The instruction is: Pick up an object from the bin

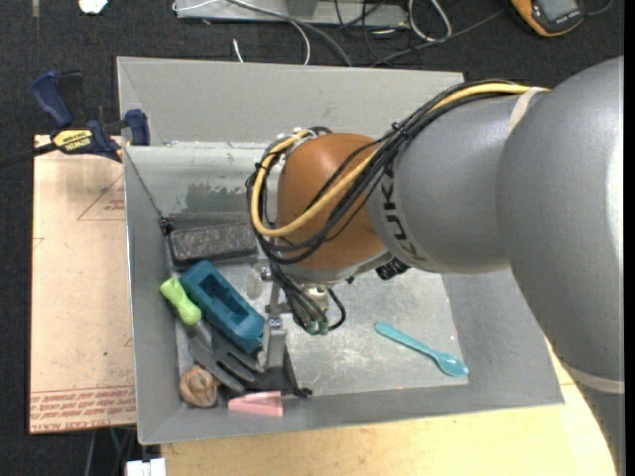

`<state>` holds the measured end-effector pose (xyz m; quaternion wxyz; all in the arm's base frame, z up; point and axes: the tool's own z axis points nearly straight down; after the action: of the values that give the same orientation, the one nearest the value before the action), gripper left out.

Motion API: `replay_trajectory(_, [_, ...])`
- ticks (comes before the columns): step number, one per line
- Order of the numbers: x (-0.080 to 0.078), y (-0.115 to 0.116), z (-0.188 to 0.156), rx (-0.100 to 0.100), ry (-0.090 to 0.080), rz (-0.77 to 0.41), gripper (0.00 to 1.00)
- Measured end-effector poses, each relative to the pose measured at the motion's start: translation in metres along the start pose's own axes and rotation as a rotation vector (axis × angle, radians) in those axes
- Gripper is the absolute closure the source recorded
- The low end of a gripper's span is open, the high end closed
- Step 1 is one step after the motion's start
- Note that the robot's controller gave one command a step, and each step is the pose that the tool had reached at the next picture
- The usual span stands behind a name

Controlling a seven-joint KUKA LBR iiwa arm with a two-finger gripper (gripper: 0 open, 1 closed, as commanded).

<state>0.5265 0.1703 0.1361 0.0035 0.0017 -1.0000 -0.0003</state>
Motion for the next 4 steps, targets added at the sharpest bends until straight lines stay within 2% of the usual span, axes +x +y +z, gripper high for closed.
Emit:
replay_trajectory(1, [-0.002, -0.001, -0.003, -0.001, -0.007, 0.003, 0.00])
replay_trajectory(2, [0.023, 0.007, 0.018, -0.002, -0.007, 0.065, 0.00])
replay_trajectory(3, [-0.004, -0.054, 0.066, -0.003, -0.012, 0.095, 1.00])
replay_trajectory(4, [-0.004, -0.054, 0.066, -0.003, -0.012, 0.095, 1.00])
